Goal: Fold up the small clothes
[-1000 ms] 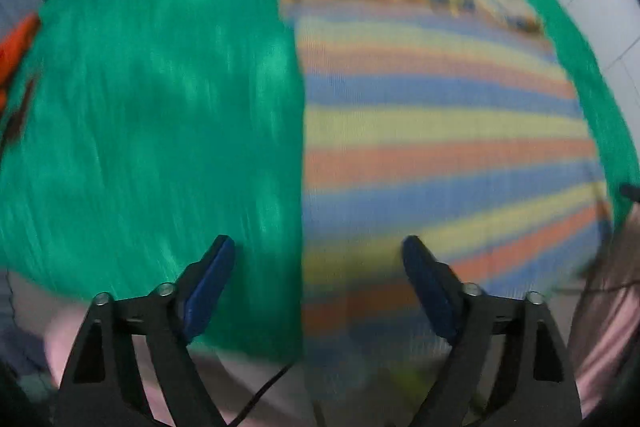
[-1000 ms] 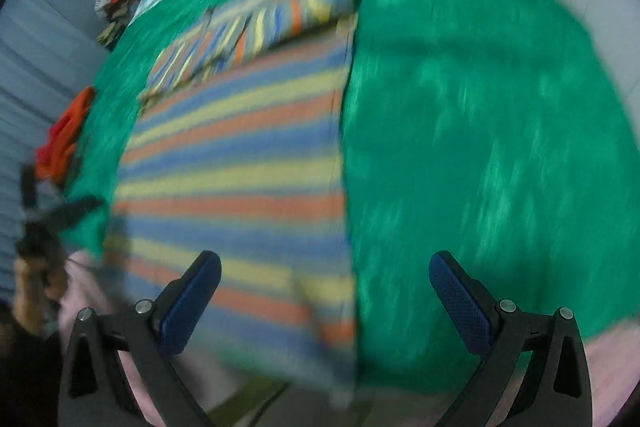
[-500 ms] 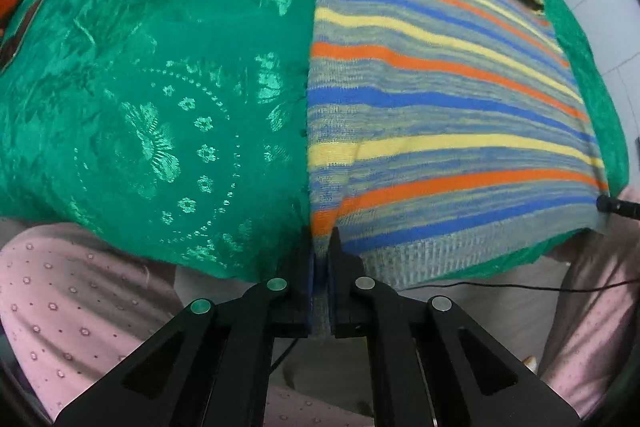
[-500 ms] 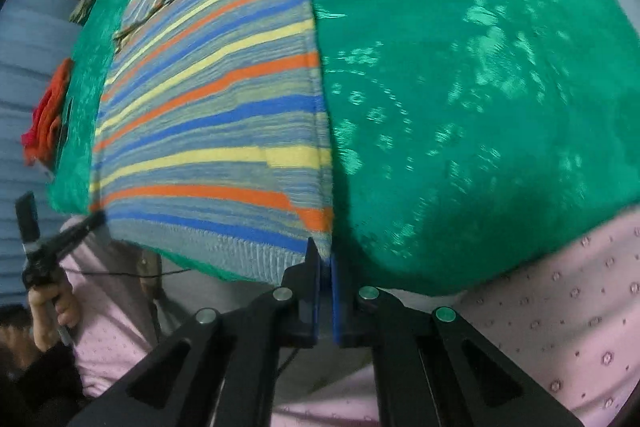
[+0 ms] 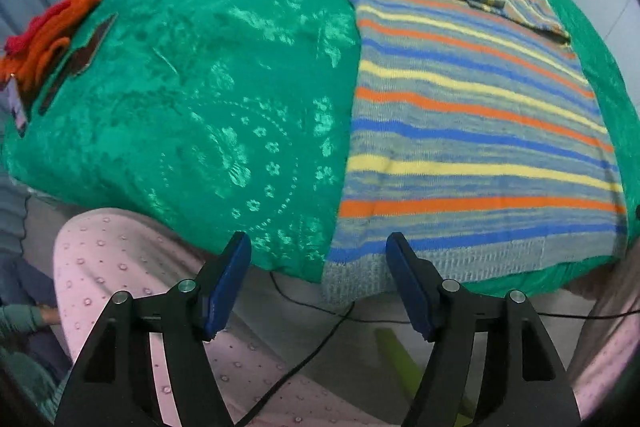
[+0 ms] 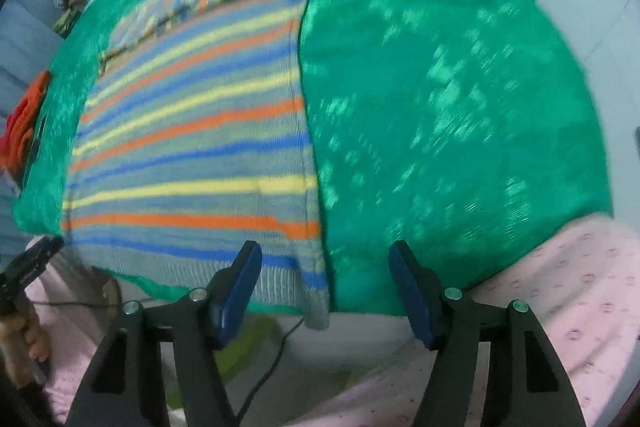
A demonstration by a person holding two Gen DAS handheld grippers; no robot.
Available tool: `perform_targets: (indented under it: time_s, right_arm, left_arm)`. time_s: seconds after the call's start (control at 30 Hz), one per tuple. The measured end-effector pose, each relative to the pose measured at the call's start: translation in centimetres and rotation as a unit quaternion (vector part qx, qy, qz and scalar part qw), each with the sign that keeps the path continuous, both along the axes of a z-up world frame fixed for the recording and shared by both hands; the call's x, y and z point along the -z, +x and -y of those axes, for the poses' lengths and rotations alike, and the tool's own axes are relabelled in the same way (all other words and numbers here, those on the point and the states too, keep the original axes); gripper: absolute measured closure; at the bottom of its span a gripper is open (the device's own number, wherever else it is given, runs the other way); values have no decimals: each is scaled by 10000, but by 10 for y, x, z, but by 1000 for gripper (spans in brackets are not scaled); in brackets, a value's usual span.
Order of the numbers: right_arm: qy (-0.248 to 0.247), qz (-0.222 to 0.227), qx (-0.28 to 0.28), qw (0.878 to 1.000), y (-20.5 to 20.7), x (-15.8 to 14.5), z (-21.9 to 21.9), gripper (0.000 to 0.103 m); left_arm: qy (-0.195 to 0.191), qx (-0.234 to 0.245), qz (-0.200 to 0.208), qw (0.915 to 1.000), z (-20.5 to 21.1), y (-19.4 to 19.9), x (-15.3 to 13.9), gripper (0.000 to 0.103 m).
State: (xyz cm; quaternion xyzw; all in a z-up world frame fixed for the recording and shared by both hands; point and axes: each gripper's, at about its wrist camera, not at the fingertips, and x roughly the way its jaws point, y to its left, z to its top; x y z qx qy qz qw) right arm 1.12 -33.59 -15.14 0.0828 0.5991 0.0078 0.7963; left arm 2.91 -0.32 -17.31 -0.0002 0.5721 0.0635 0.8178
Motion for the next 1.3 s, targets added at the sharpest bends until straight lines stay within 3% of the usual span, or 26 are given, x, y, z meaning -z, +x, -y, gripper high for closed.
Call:
perform_targets:
  time_s: [0.2, 0.23, 0.33, 1.3]
  right_arm:
    - [-411, 709, 65, 9966, -11, -29, 3, 37]
    - [-452, 786, 49, 9959, -13, -32, 2, 37]
    - [-565, 956, -6, 9938, -19, -38, -1, 37]
    - [-645, 1257, -168, 9898, -31, -47, -8, 37]
  left_arm:
    - [233, 89, 198, 9995, -18, -14, -22, 30]
    - [237, 89, 216, 9994, -34, -12, -29, 30]
    - [283, 81, 280, 9992, -34, -14, -33, 30]
    - [445, 175, 492, 9976, -25, -24, -48, 30]
